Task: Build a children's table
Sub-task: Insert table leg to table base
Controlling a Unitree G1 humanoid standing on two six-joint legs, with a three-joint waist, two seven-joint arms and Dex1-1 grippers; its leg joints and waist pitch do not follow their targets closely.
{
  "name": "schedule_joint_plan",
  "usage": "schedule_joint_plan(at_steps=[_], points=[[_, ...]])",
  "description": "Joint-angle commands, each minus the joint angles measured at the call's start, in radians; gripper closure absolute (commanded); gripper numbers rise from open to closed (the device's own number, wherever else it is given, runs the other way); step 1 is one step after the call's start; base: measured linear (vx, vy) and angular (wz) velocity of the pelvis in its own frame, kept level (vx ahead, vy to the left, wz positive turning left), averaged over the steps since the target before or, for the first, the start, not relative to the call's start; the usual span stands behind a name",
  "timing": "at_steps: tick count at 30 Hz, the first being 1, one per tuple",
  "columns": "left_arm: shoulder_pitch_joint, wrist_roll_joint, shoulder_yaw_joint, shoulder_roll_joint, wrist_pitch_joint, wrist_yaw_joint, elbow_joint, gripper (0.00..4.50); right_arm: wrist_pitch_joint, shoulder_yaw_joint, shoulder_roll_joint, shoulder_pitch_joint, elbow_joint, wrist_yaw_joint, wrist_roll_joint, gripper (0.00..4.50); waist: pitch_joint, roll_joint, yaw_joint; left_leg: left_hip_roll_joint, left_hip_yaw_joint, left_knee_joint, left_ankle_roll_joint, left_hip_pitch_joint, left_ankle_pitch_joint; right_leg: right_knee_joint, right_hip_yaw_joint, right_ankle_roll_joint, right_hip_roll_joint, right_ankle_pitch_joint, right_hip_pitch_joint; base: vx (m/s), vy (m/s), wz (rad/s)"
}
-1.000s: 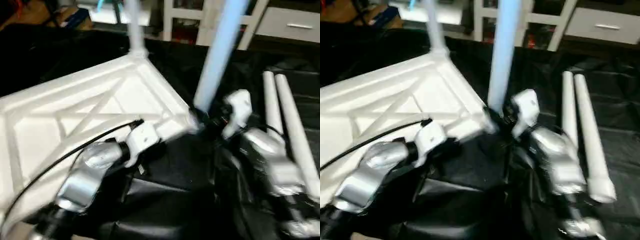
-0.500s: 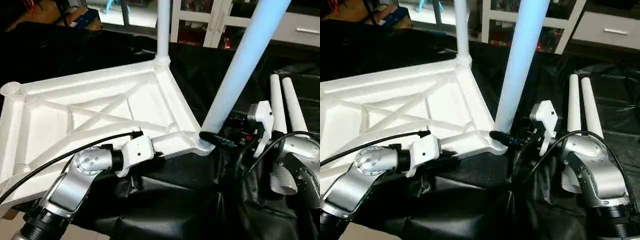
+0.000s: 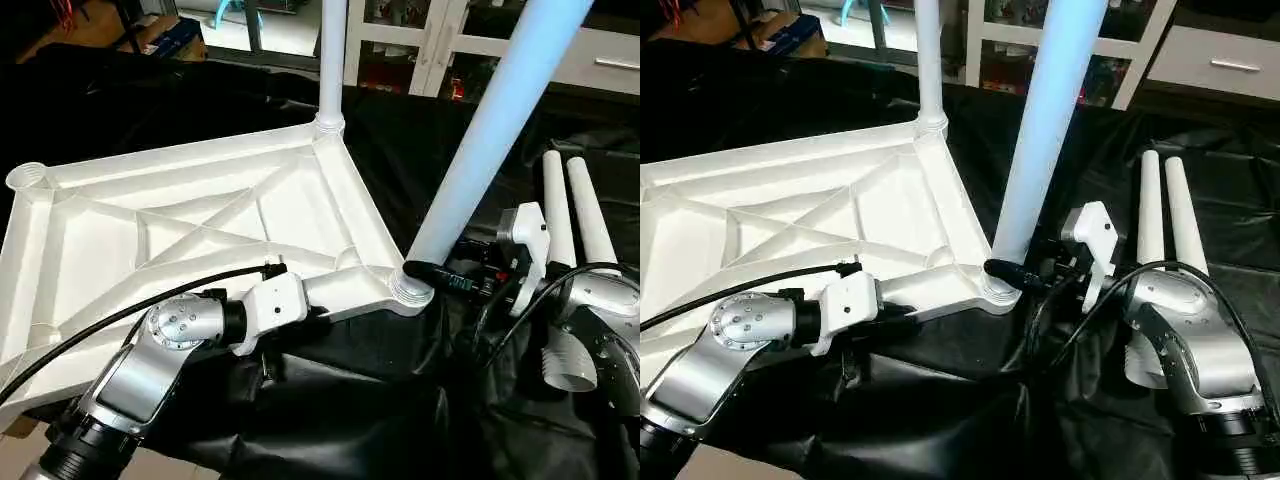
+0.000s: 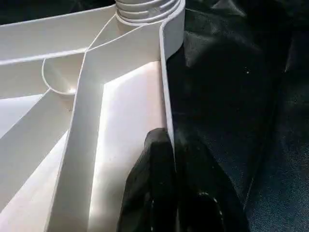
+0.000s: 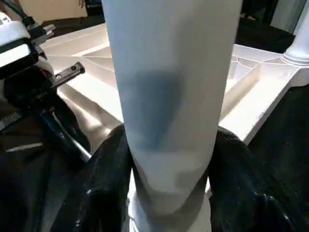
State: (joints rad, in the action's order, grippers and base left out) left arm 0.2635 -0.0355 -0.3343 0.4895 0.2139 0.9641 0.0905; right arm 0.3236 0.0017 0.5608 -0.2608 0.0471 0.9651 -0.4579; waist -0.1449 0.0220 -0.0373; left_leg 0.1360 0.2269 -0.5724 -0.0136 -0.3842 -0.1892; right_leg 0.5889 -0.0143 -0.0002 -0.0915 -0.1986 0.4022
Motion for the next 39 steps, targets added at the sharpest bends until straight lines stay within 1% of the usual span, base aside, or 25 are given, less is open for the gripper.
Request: schedule_joint_plan(at_steps=[1, 4, 5, 7, 8, 10, 11, 12, 14, 15, 17, 19, 23, 25, 26, 27, 29, 30, 31, 32, 33, 35, 36, 37, 39], points=[[-0.038, -0.036, -0.067, 0.003, 0.032, 0.003, -0.058, 4.5, 0.034, 0.027, -0.022, 0.024, -0.041, -0.043, 0.028, 2.62, 0.048, -0.012, 0.001, 0.099, -0.052, 0.075, -0.097, 0.028, -0.154, -0.06, 0.039, -0.276, -0.067, -0.11, -0.024, 0.0, 0.0, 0.0], [-0.027, -0.069, -0.074, -0.028, 0.084, -0.052, -0.073, 4.5, 0.036, 0.028, -0.079, 0.013, -0.088, -0.143, 0.065, 2.63, 0.041, -0.009, 0.005, 0.101, -0.055, 0.086, -0.054, 0.031, -0.229, -0.073, 0.041, -0.255, -0.066, -0.225, -0.017, 0.0, 0.0, 0.0], [-0.015, -0.091, -0.076, -0.07, 0.138, -0.113, -0.089, 4.5, 0.04, 0.025, -0.138, -0.007, -0.139, -0.246, 0.097, 2.63, 0.036, -0.01, 0.01, 0.102, -0.058, 0.091, -0.023, 0.03, -0.277, -0.077, 0.041, -0.24, -0.068, -0.297, -0.015, 0.0, 0.0, 0.0], [-0.002, -0.107, -0.078, -0.114, 0.192, -0.169, -0.103, 4.5, 0.038, 0.019, -0.197, -0.03, -0.195, -0.345, 0.125, 2.63, 0.03, -0.01, 0.016, 0.098, -0.066, 0.097, 0.032, 0.035, -0.371, -0.09, 0.041, -0.2, -0.071, -0.439, -0.009, -0.037, 0.009, -0.05], [0.016, -0.125, -0.072, -0.17, 0.26, -0.241, -0.123, 4.5, 0.013, 0.0, -0.264, -0.063, -0.266, -0.475, 0.159, 2.63, 0.025, -0.009, 0.019, 0.093, -0.077, 0.1, 0.077, 0.045, -0.475, -0.103, 0.038, -0.144, -0.072, -0.582, 0.0, -0.074, 0.017, -0.09], [0.034, -0.138, -0.059, -0.22, 0.316, -0.308, -0.145, 4.5, -0.012, -0.017, -0.314, -0.093, -0.327, -0.578, 0.184, 2.63, 0.023, -0.007, 0.031, 0.09, -0.085, 0.104, 0.105, 0.039, -0.51, -0.102, 0.035, -0.126, -0.073, -0.61, 0.003, -0.071, 0.03, -0.19], [0.078, -0.149, -0.025, -0.323, 0.398, -0.437, -0.194, 4.5, -0.068, -0.065, -0.412, -0.151, -0.447, -0.782, 0.215, 2.63, 0.021, -0.007, 0.043, 0.089, -0.095, 0.109, 0.129, 0.035, -0.553, -0.102, 0.027, -0.104, -0.069, -0.627, 0.002, -0.066, 0.035, -0.23], [0.092, -0.146, -0.019, -0.349, 0.41, -0.46, -0.208, 4.5, -0.083, -0.079, -0.44, -0.17, -0.479, -0.826, 0.213, 2.64, 0.023, -0.01, 0.05, 0.084, -0.101, 0.107, 0.14, 0.048, -0.599, -0.109, 0.022, -0.093, -0.066, -0.614, 0.007, -0.08, 0.048, -0.21], [0.118, -0.138, -0.012, -0.394, 0.418, -0.485, -0.23, 4.5, -0.119, -0.094, -0.485, -0.207, -0.537, -0.891, 0.218, 2.64, 0.02, -0.003, 0.054, 0.082, -0.108, 0.117, 0.139, 0.058, -0.694, -0.113, 0.012, -0.076, -0.053, -0.545, 0.007, -0.073, 0.053, -0.11], [0.127, -0.139, -0.017, -0.403, 0.409, -0.481, -0.237, 4.5, -0.128, -0.088, -0.496, -0.222, -0.557, -0.895, 0.227, 2.64, 0.021, -0.01, 0.058, 0.082, -0.107, 0.12, 0.136, 0.057, -0.706, -0.115, 0.009, -0.074, -0.051, -0.525, 0.006, -0.054, 0.048, -0.09], [0.135, -0.144, -0.034, -0.386, 0.351, -0.445, -0.24, 4.5, -0.145, -0.079, -0.509, -0.246, -0.569, -0.834, 0.213, 2.64, 0.017, -0.004, 0.059, 0.082, -0.109, 0.128, 0.133, 0.062, -0.76, -0.119, 0.001, -0.063, -0.047, -0.514, 0.01, 0.0, 0.0, 0.0], [0.123, -0.136, -0.05, -0.334, 0.287, -0.377, -0.222, 4.5, -0.157, -0.056, -0.491, -0.247, -0.533, -0.718, 0.197, 2.64, 0.018, -0.004, 0.06, 0.084, -0.112, 0.135, 0.131, 0.061, -0.789, -0.12, -0.01, -0.062, -0.048, -0.478, -0.001, 0.0, 0.0, 0.0], [0.077, -0.119, -0.077, -0.209, 0.174, -0.236, -0.17, 4.5, -0.174, -0.004, -0.396, -0.201, -0.399, -0.48, 0.173, 2.64, 0.02, -0.014, 0.051, 0.087, -0.105, 0.126, 0.093, 0.049, -0.658, -0.128, 0.015, -0.084, -0.081, -0.465, -0.006, 0.0, 0.0, 0.0], [0.068, -0.114, -0.081, -0.187, 0.153, -0.212, -0.16, 4.5, -0.178, 0.006, -0.374, -0.191, -0.375, -0.447, 0.169, 2.08, 0.025, -0.015, 0.042, 0.093, -0.1, 0.125, 0.066, 0.037, -0.541, -0.116, 0.025, -0.11, -0.084, -0.391, -0.015, 0.0, 0.0, 0.0], [0.04, -0.087, -0.086, -0.133, 0.134, -0.145, -0.124, 4.5, -0.173, 0.019, -0.309, -0.163, -0.313, -0.373, 0.148, 1.94, 0.029, -0.012, 0.037, 0.096, -0.092, 0.121, 0.052, 0.034, -0.457, -0.109, 0.028, -0.145, -0.083, -0.299, -0.016, 0.0, 0.0, 0.0], [0.02, -0.071, -0.087, -0.088, 0.108, -0.098, -0.104, 4.5, -0.147, 0.02, -0.25, -0.136, -0.257, -0.294, 0.115, 1.92, 0.03, -0.017, 0.031, 0.096, -0.086, 0.12, 0.029, 0.032, -0.401, -0.104, 0.03, -0.158, -0.081, -0.255, -0.023, 0.0, 0.0, 0.0], [0.006, -0.059, -0.084, -0.06, 0.101, -0.068, -0.09, 4.5, -0.122, 0.02, -0.201, -0.113, -0.213, -0.225, 0.087, 1.73, 0.03, -0.018, 0.022, 0.099, -0.074, 0.115, -0.015, 0.036, -0.346, -0.099, 0.033, -0.179, -0.077, -0.212, -0.022, 0.059, -0.025, 0.01], [-0.003, -0.049, -0.08, -0.042, 0.095, -0.049, -0.082, 4.5, -0.107, 0.018, -0.166, -0.095, -0.184, -0.168, 0.072, 1.73, 0.029, -0.016, 0.02, 0.101, -0.069, 0.113, -0.025, 0.042, -0.337, -0.1, 0.034, -0.195, -0.073, -0.219, -0.012, 0.087, -0.028, 0.06], [-0.029, -0.017, -0.063, -0.007, 0.087, -0.006, -0.055, 4.5, -0.041, 0.026, -0.066, -0.042, -0.105, -0.049, 0.043, 1.52, 0.03, -0.013, 0.018, 0.099, -0.068, 0.111, -0.028, 0.043, -0.335, -0.1, 0.034, -0.201, -0.072, -0.228, -0.013, 0.098, -0.035, 0.1], [-0.029, -0.017, -0.063, -0.007, 0.087, -0.006, -0.055, 4.5, -0.041, 0.026, -0.066, -0.042, -0.105, -0.049, 0.043, 1.47, 0.035, -0.018, 0.003, 0.102, -0.063, 0.104, -0.043, 0.051, -0.3, -0.096, 0.038, -0.203, -0.069, -0.204, -0.016, 0.098, -0.035, 0.1], [-0.04, -0.005, -0.058, 0.009, 0.078, 0.011, -0.045, 4.5, -0.031, 0.03, -0.024, -0.018, -0.075, -0.001, 0.039, 1.47, 0.036, -0.019, 0.002, 0.099, -0.055, 0.1, -0.071, 0.045, -0.234, -0.088, 0.039, -0.223, -0.067, -0.13, -0.016, 0.115, -0.035, 0.09], [-0.054, 0.005, -0.051, 0.029, 0.062, 0.023, -0.037, 4.5, -0.021, 0.027, 0.026, 0.015, -0.04, 0.051, 0.029, 1.47, 0.042, -0.02, -0.004, 0.098, -0.048, 0.084, -0.107, 0.046, -0.15, -0.072, 0.045, -0.247, -0.063, -0.022, -0.015, 0.126, -0.034, 0.08], [-0.057, 0.01, -0.049, 0.036, 0.053, 0.028, -0.036, 4.5, -0.021, 0.026, 0.043, 0.025, -0.03, 0.063, 0.019, 1.47, 0.052, -0.021, -0.002, 0.092, -0.047, 0.074, -0.143, 0.035, -0.045, -0.051, 0.041, -0.277, -0.061, 0.118, -0.027, 0.117, -0.031, 0.04], [-0.057, 0.014, -0.048, 0.038, 0.049, 0.032, -0.036, 4.5, -0.031, 0.027, 0.048, 0.031, -0.03, 0.068, 0.016, 1.47, 0.055, -0.016, -0.005, 0.091, -0.046, 0.069, -0.162, 0.037, 0.002, -0.044, 0.04, -0.288, -0.06, 0.18, -0.026, 0.095, -0.027, 0.0], [-0.057, 0.016, -0.048, 0.039, 0.049, 0.034, -0.036, 4.5, -0.043, 0.03, 0.048, 0.034, -0.035, 0.072, 0.019, 1.47, 0.056, -0.021, -0.002, 0.085, -0.042, 0.055, -0.212, 0.029, 0.07, -0.031, 0.04, -0.309, -0.06, 0.282, -0.027, 0.077, -0.027, 0.02]])
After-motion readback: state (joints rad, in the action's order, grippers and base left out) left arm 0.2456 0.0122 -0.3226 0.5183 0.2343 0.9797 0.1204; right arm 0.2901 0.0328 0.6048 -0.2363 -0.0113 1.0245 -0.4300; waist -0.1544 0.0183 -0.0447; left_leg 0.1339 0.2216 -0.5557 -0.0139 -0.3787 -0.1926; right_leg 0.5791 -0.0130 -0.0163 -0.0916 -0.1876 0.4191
